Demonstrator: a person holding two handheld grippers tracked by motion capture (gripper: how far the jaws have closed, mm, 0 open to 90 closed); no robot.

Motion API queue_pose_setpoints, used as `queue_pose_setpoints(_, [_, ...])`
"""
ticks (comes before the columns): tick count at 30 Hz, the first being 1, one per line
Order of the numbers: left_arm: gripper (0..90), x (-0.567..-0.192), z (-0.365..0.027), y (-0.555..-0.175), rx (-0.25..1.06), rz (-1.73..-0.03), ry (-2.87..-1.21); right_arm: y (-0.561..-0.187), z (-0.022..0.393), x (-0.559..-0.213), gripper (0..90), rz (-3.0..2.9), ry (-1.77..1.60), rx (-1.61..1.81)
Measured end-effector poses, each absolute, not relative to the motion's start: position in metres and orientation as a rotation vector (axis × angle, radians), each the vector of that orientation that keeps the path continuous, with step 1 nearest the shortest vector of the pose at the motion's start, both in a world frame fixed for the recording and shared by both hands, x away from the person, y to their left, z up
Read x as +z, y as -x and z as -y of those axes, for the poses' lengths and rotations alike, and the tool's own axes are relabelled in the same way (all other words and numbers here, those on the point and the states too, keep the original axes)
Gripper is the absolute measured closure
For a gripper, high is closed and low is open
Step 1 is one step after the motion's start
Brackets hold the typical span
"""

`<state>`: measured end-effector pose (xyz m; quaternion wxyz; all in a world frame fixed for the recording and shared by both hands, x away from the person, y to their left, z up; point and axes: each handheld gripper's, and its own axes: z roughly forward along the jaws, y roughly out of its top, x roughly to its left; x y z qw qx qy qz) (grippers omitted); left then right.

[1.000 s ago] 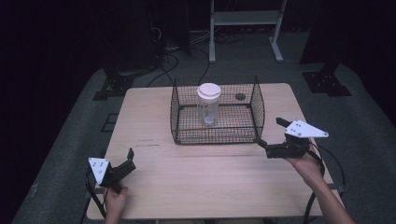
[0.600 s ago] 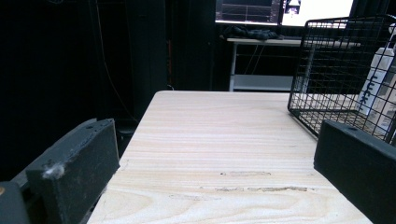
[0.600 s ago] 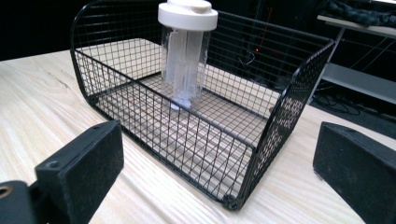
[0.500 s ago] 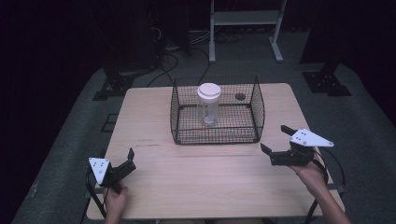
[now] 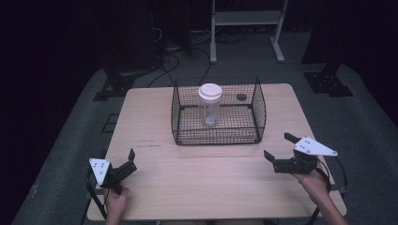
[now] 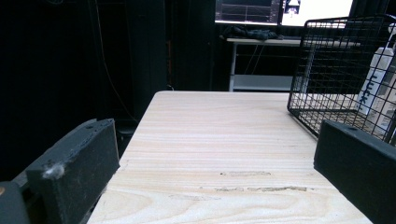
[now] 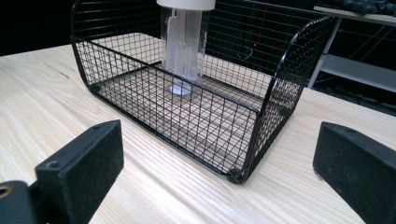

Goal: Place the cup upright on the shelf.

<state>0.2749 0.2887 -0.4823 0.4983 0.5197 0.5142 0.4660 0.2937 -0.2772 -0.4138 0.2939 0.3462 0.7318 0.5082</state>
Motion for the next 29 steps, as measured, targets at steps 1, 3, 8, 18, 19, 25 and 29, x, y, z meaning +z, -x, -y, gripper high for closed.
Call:
queue_pose_setpoints(1, [0.0, -0.482, -0.289, -0.275, 1.127, -1.244, -1.258, -0.293, 0.278, -0.415, 1.3, -1.947, -0.927, 1.355])
queue_pose_setpoints(3, [0.0, -0.482, -0.289, -0.275, 1.126, -1.245, -1.257, -0.291, 0.278, -0.417, 1.3, -1.948, -0.930, 1.352])
queue_pose_setpoints(8, [0.0, -0.482, -0.289, -0.275, 1.128, -1.244, -1.258, -0.288, 0.278, -0.421, 1.3, -1.946, -0.929, 1.354])
queue_pose_setpoints(18, [0.0, -0.482, -0.288, -0.275, 1.129, -1.243, -1.258, -0.279, 0.279, -0.428, 1.3, -1.943, -0.930, 1.347])
queue_pose_setpoints(19, [0.0, -0.482, -0.288, -0.275, 1.129, -1.243, -1.258, -0.277, 0.280, -0.429, 1.3, -1.942, -0.933, 1.346])
queue_pose_setpoints(25, [0.0, -0.482, -0.289, -0.275, 1.130, -1.245, -1.258, -0.270, 0.281, -0.436, 1.3, -1.938, -0.932, 1.329])
queue_pose_setpoints(29, [0.0, -0.482, -0.289, -0.275, 1.130, -1.246, -1.259, -0.268, 0.282, -0.440, 1.3, -1.941, -0.940, 1.334])
